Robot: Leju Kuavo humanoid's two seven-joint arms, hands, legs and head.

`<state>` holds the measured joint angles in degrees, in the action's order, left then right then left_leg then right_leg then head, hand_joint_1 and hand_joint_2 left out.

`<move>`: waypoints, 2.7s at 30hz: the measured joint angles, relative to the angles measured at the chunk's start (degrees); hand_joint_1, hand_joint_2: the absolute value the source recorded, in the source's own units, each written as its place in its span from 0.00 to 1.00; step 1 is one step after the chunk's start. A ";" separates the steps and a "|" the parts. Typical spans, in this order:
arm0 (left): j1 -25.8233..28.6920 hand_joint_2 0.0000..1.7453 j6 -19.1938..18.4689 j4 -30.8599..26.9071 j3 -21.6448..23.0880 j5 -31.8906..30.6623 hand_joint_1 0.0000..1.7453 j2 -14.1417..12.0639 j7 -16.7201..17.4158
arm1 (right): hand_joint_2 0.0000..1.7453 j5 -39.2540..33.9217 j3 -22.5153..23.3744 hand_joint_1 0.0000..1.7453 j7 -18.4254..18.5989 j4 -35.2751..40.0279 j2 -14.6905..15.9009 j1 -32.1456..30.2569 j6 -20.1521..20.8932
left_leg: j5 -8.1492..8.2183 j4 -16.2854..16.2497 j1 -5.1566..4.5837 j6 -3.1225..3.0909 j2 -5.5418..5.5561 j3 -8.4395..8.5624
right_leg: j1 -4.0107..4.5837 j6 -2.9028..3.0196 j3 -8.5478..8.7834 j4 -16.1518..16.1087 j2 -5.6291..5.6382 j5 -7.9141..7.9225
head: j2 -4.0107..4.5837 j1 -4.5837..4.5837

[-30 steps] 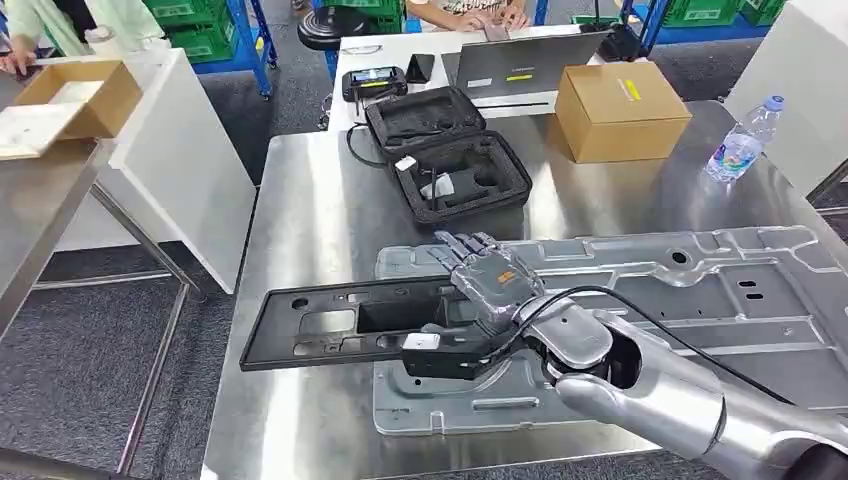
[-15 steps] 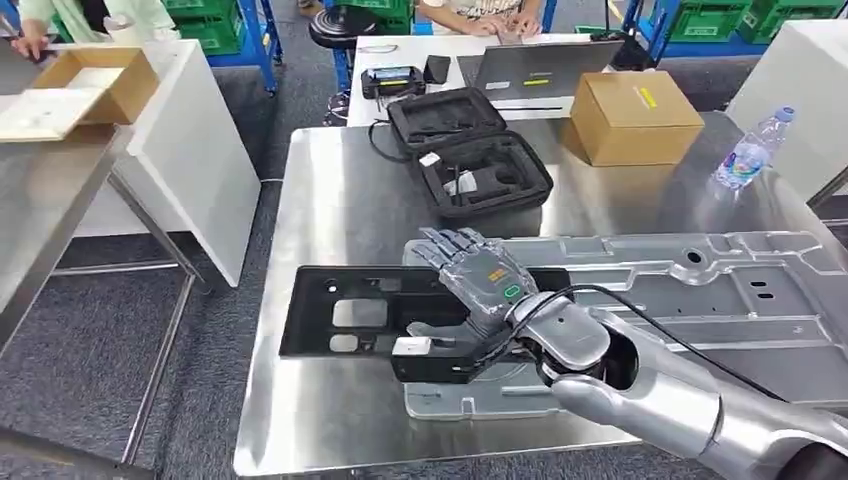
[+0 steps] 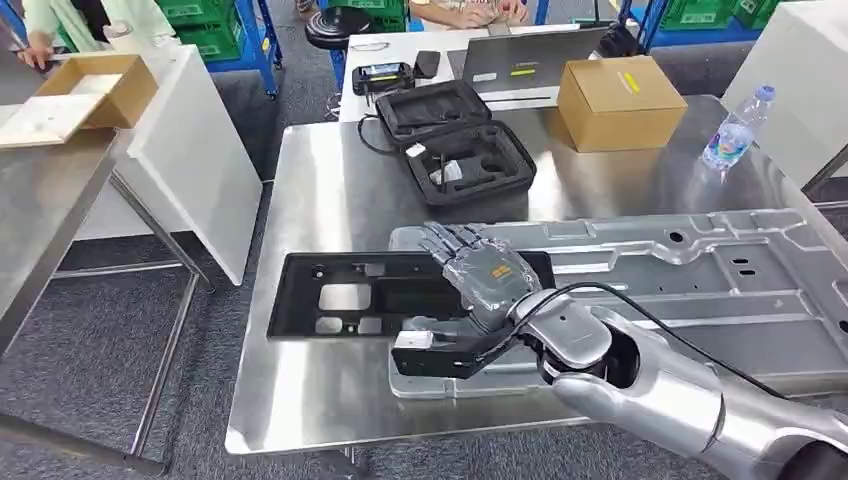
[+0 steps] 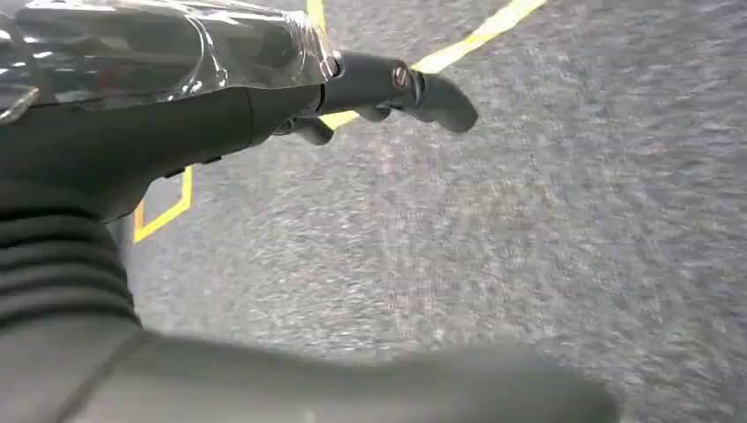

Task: Take the parts from the cabinet and place them on the table.

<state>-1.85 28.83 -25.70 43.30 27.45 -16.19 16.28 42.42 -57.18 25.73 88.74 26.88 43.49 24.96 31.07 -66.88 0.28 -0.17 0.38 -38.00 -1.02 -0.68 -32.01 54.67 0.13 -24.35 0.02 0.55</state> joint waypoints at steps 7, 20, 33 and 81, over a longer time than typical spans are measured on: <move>-0.21 1.00 -0.37 0.00 0.00 -0.11 0.00 0.00 -0.15 | 0.00 0.11 0.00 0.00 -0.05 0.02 -0.31 -0.08 0.00 | -2.98 13.52 0.52 0.25 -0.01 11.42 | -0.08 -1.19 -3.09 0.11 -0.05 2.58 | 0.00 0.09; -0.27 1.00 -1.18 0.00 -0.06 -0.31 0.00 0.11 -0.46 | 0.00 0.22 -0.04 0.00 -0.11 0.00 -0.31 -0.52 -0.09 | -8.82 13.81 -0.45 -3.05 -0.16 6.05 | -0.19 -2.93 -3.67 12.16 -0.06 -4.08 | 0.00 -0.26; 0.00 1.00 -1.82 0.00 -0.17 -0.57 0.00 0.20 -0.96 | 0.00 0.74 0.02 0.00 0.04 0.11 -0.35 -0.49 -0.02 | 1.63 -7.15 -0.03 0.22 -0.14 -2.24 | 0.34 0.24 -0.11 -0.44 -0.18 0.39 | 0.00 -0.07; -2.16 1.00 -3.56 3.63 -1.42 -0.31 0.00 4.37 -5.81 | 0.00 -0.37 3.61 0.00 0.17 3.47 2.51 0.33 -1.88 | -10.60 14.70 -1.05 -3.22 -0.75 5.14 | -0.44 -3.12 -5.81 15.50 -0.34 -2.12 | 0.00 -0.22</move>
<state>-4.01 25.27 -22.07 41.88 27.15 -11.82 10.47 42.05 -53.57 25.90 92.21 29.40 43.82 23.08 20.47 -52.17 -0.78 -3.39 -0.37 -32.87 -1.46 -3.81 -37.83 70.17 -0.22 -26.48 0.02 0.33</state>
